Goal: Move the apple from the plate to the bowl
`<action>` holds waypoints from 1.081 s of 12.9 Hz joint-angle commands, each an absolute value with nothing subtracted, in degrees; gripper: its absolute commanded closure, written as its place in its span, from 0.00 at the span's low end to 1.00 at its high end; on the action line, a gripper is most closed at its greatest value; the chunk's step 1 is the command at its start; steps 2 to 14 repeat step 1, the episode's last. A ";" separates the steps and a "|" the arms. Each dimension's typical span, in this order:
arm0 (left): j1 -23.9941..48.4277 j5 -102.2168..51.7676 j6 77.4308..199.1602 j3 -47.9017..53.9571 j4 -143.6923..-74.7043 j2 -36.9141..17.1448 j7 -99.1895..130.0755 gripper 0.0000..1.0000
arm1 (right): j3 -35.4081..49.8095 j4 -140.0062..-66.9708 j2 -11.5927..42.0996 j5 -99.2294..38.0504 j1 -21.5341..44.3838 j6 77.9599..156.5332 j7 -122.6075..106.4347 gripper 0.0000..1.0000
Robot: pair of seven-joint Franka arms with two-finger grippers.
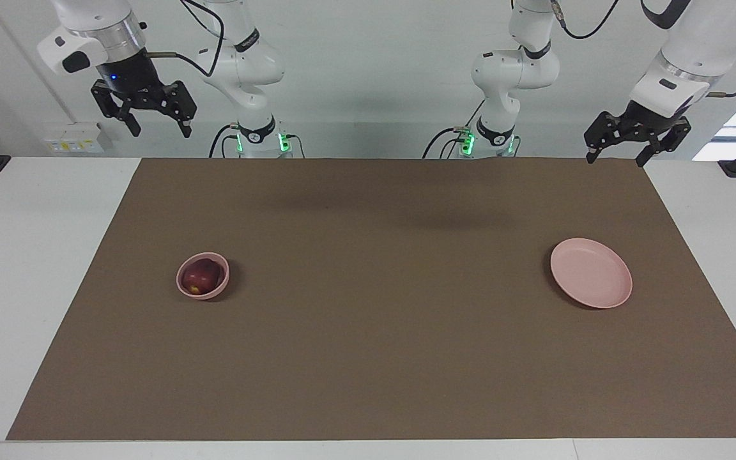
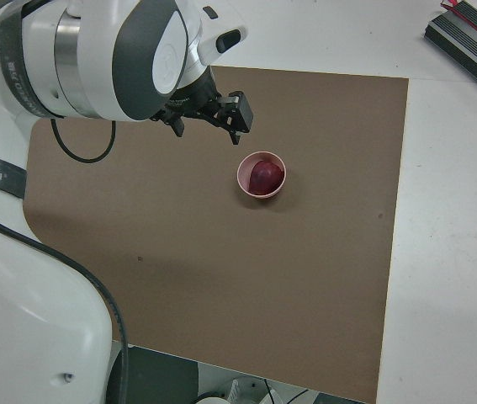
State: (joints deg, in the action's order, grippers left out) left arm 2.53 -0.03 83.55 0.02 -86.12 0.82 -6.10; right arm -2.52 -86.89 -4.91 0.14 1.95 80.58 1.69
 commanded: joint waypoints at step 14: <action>2.46 0.09 84.20 0.09 -86.48 1.41 -6.59 0.00 | -2.28 -87.71 -5.71 0.00 1.15 80.42 1.05 0.00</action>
